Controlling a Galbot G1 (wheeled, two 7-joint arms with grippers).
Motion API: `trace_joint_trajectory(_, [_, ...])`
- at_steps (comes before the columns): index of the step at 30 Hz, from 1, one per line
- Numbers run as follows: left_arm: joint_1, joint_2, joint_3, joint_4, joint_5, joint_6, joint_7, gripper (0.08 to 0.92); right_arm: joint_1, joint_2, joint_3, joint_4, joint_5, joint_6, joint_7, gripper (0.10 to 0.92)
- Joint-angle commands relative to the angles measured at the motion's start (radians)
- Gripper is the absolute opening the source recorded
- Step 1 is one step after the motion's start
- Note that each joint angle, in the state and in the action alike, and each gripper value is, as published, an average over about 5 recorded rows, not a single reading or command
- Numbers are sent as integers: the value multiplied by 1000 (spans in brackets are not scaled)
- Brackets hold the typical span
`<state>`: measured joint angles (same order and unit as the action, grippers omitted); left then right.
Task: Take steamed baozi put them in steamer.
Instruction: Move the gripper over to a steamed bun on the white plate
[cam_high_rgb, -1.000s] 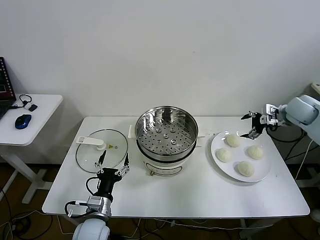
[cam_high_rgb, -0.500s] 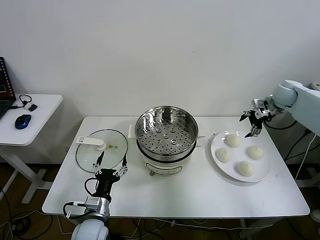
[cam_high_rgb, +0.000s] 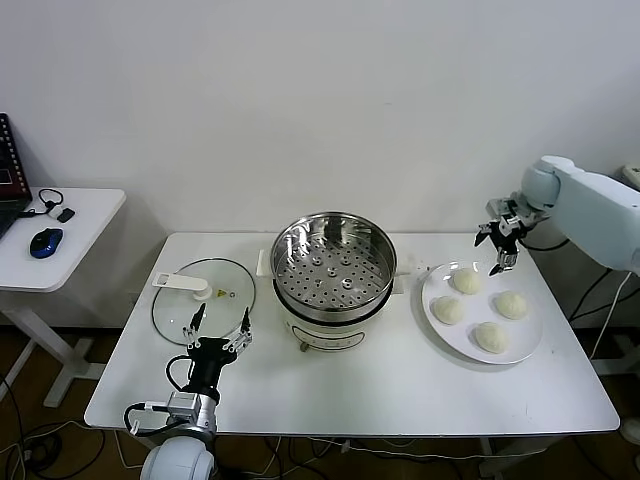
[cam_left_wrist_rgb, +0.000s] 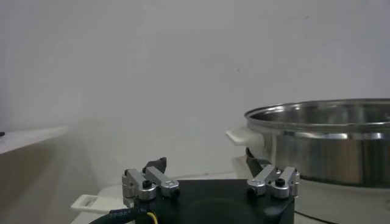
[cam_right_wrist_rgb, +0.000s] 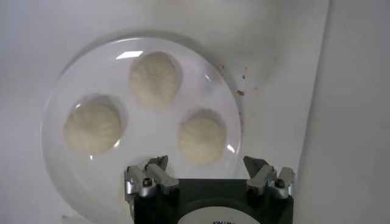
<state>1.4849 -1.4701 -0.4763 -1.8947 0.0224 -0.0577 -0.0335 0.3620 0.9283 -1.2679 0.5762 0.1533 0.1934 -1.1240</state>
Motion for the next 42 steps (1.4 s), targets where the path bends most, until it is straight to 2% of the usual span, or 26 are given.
trace_joint_trajectory(1, [-3,2,-2,13,-2,-3,-1,823,-96,55,108,-117,-48,26,-13,823])
trace_joint_trajectory(7, [-4,6,-4,26,0,-11,-2,823,-144,73,183,-169,-83,39,-6,823])
trace_joint_trajectory(22, [-8,15,-4,42,-6,-22,-5,823,-197,149,377,-327,-285,102,22,823])
trace_joint_trajectory(42, [-6,29,0,49,-27,-37,-5,823,-222,191,457,-383,-349,123,89,823])
